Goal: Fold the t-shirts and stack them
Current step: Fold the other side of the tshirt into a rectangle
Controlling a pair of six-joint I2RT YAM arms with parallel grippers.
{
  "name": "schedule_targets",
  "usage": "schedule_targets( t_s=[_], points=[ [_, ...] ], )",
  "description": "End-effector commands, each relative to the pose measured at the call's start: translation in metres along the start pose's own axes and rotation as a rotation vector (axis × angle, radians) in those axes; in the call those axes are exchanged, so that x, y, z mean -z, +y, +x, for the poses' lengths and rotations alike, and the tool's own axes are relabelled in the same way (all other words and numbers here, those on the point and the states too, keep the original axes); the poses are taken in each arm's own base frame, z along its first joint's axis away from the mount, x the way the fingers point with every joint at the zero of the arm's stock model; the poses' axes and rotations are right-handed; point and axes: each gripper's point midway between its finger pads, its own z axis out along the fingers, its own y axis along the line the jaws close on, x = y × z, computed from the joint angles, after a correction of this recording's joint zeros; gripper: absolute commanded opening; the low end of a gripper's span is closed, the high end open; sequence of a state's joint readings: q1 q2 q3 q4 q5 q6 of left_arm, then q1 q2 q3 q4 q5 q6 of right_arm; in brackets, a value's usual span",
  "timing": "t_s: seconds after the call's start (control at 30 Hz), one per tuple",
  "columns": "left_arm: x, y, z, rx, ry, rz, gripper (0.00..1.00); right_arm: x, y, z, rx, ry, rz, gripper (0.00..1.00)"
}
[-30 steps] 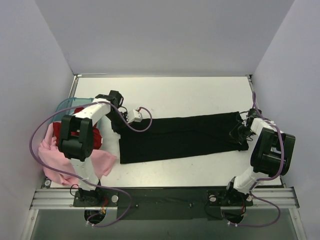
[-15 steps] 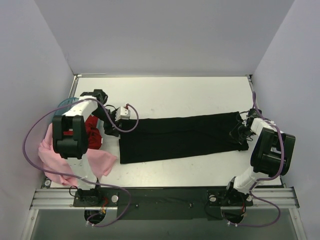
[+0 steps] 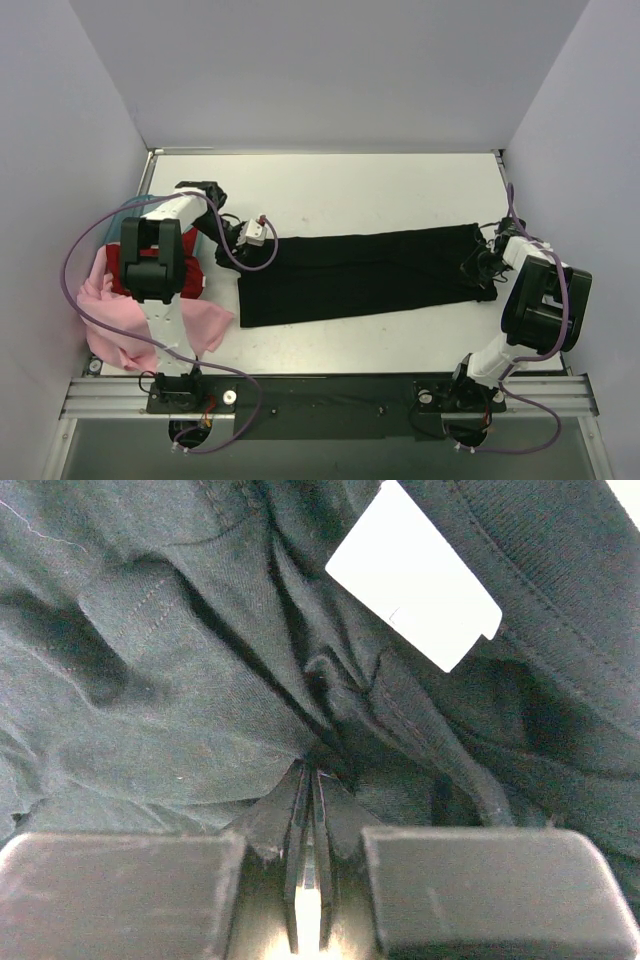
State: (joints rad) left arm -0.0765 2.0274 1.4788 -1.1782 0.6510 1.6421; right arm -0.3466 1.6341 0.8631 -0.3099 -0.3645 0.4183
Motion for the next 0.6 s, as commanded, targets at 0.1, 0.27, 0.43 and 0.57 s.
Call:
schedule_targets(
  t_s=[0.1, 0.27, 0.43, 0.57],
  points=[
    [0.002, 0.004, 0.01, -0.004, 0.076, -0.007, 0.5, 0.004, -0.002, 0.001, 0.004, -0.001, 0.004, 0.0],
    [-0.001, 0.007, 0.025, 0.005, 0.129, -0.035, 0.51, 0.004, 0.0, 0.002, 0.005, -0.002, -0.01, 0.0],
    [-0.004, 0.006, 0.022, 0.014, 0.124, -0.037, 0.3, 0.004, -0.001, 0.002, 0.004, -0.002, -0.009, 0.0],
    [0.0, 0.0, 0.021, 0.045, 0.129, -0.026, 0.0, 0.003, -0.001, 0.002, 0.002, 0.0, -0.01, 0.0]
  ],
)
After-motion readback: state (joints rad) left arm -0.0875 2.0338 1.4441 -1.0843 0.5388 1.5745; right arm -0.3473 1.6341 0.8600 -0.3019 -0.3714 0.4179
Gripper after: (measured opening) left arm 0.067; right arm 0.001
